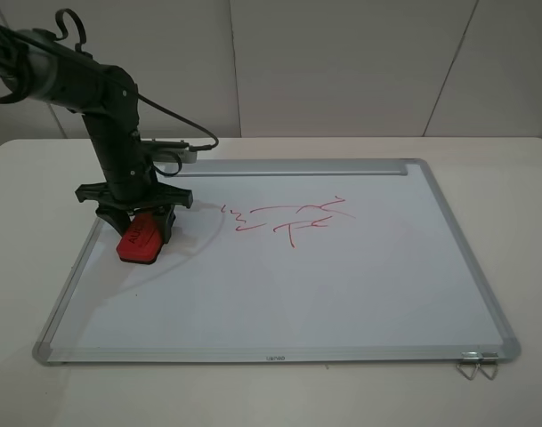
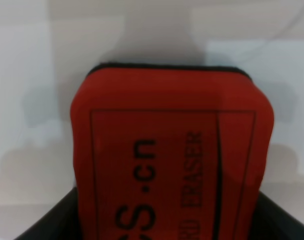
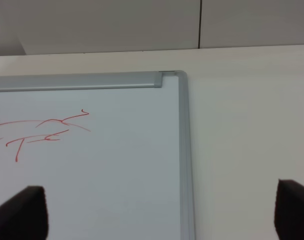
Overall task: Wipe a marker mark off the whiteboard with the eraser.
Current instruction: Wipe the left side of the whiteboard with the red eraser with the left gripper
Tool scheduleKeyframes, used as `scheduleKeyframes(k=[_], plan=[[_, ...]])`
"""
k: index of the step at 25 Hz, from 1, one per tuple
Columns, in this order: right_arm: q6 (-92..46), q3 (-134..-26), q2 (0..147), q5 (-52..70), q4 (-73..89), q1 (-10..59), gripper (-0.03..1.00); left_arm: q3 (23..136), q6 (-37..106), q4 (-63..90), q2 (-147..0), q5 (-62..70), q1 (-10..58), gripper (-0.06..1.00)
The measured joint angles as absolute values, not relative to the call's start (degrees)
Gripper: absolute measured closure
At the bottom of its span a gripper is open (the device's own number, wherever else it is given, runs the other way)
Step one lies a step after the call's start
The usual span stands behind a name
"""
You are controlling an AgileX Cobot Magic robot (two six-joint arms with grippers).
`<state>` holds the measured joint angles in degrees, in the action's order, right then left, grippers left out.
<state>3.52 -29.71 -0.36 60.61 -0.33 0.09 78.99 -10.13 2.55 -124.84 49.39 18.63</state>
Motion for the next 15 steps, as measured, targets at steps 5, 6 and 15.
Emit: scheduleKeyframes(k=[5, 6, 15], plan=[[3.5, -29.7, -0.4, 60.6, 0.0, 0.1, 0.14, 79.0, -10.3, 2.2, -124.8, 49.5, 18.8, 0.37], [3.5, -29.7, -0.4, 60.6, -0.3, 0.1, 0.14, 79.0, -10.4, 2.1, -124.8, 49.7, 18.7, 0.37], [3.5, -29.7, -0.4, 60.6, -0.3, 0.1, 0.14, 72.9, -11.9, 2.1, -121.8, 47.5, 13.8, 0.37]])
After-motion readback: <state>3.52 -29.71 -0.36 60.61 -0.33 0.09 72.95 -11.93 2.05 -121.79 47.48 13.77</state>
